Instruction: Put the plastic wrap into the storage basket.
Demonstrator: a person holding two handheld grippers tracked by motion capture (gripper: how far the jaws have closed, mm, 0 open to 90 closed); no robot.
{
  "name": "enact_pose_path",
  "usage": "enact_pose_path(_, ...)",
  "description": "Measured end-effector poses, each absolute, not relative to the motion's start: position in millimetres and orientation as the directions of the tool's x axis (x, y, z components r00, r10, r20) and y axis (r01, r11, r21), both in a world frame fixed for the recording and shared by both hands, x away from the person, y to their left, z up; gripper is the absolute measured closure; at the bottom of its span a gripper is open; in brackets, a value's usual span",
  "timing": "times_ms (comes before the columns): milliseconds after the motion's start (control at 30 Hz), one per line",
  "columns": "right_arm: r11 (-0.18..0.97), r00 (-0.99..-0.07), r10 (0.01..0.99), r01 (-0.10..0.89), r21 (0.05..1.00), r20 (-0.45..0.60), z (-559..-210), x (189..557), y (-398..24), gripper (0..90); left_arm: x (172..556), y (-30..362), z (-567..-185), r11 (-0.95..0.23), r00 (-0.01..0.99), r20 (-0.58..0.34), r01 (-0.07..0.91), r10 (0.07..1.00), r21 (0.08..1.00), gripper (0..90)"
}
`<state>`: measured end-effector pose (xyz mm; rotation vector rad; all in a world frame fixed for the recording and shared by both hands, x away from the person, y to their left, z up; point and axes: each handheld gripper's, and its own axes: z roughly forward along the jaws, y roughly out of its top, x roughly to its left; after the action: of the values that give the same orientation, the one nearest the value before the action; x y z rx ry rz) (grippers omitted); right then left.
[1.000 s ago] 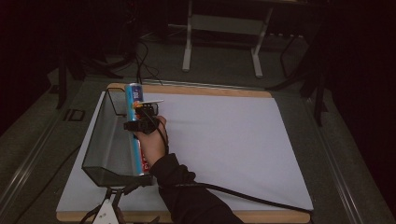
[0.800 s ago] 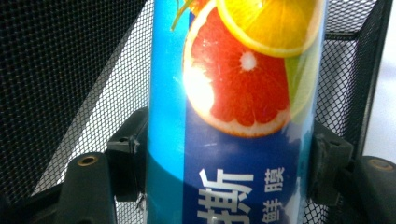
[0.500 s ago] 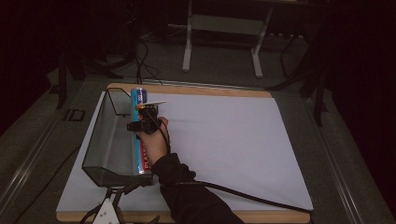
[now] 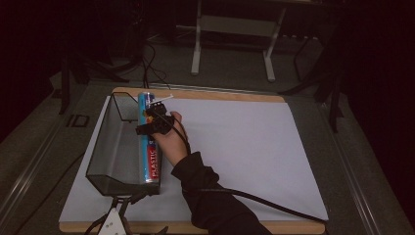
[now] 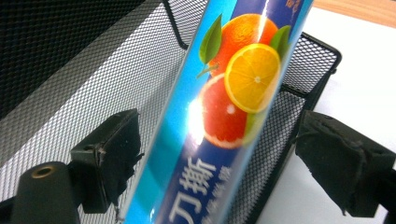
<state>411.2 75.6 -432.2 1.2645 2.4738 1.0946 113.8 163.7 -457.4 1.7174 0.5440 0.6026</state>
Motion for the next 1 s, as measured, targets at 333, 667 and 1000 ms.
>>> enact_pose_path(333,0.393,-0.681,0.709,0.597,0.700,0.183,-417.2,397.1,42.2,13.9,115.1,162.3,-458.1,-0.217,0.758,0.105,0.050,0.644,0.975,3.2)
enact_pose_path(667,0.435,-0.723,0.681,0.532,0.727,0.121,-406.7,377.4,2.4,13.6,115.6,159.6,-458.8,-0.227,0.758,0.109,0.053,0.644,0.972,3.2)
enact_pose_path(1000,0.394,-0.720,0.674,0.537,0.746,0.163,-407.7,367.2,-48.2,13.6,118.2,157.5,-460.0,-0.236,0.762,0.105,0.064,0.639,0.970,3.2)
